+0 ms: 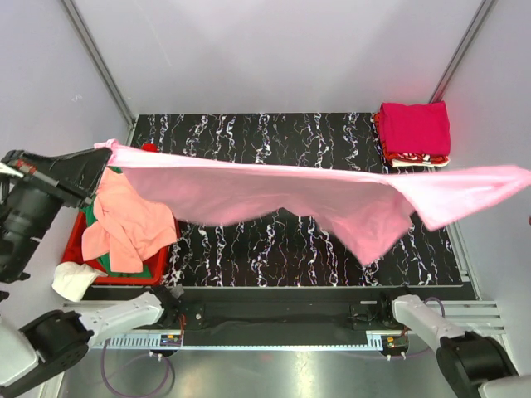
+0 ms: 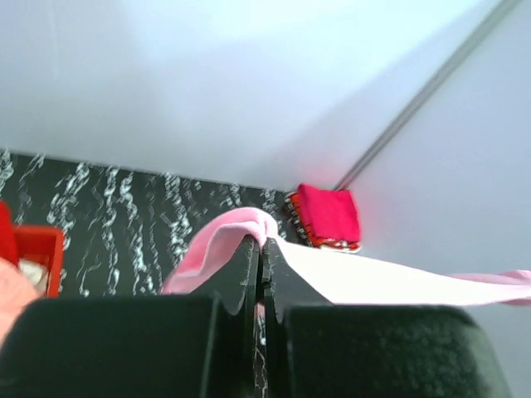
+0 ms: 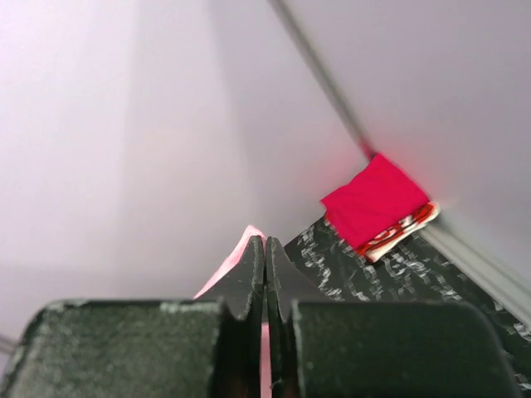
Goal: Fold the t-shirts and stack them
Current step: Flatten the tshirt out
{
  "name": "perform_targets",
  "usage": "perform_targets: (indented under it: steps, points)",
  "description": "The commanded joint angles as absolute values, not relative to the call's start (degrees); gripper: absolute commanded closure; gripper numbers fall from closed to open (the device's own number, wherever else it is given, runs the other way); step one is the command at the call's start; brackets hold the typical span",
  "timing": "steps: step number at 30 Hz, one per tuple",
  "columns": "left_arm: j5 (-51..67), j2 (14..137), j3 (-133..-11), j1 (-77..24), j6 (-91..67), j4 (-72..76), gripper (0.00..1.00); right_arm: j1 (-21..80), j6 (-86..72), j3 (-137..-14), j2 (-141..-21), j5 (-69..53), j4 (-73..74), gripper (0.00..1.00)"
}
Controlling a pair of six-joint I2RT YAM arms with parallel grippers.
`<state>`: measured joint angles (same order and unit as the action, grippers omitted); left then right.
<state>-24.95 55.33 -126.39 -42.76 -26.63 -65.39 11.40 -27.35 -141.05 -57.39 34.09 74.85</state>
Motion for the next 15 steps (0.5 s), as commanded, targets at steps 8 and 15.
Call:
perform_targets:
  steps: [8, 15]
  points:
    - [-25.91, 62.74, -123.57, -42.54, -18.62, -59.15, 1.00, 11.16, -15.03, -132.11, -64.48, 38.86, 67.16, 1.00]
    - [-7.41, 83.53, -120.60, -21.33, -23.46, -59.86, 1.00, 10.55, -18.97, -119.71, -83.81, 30.78, 56.26, 1.00]
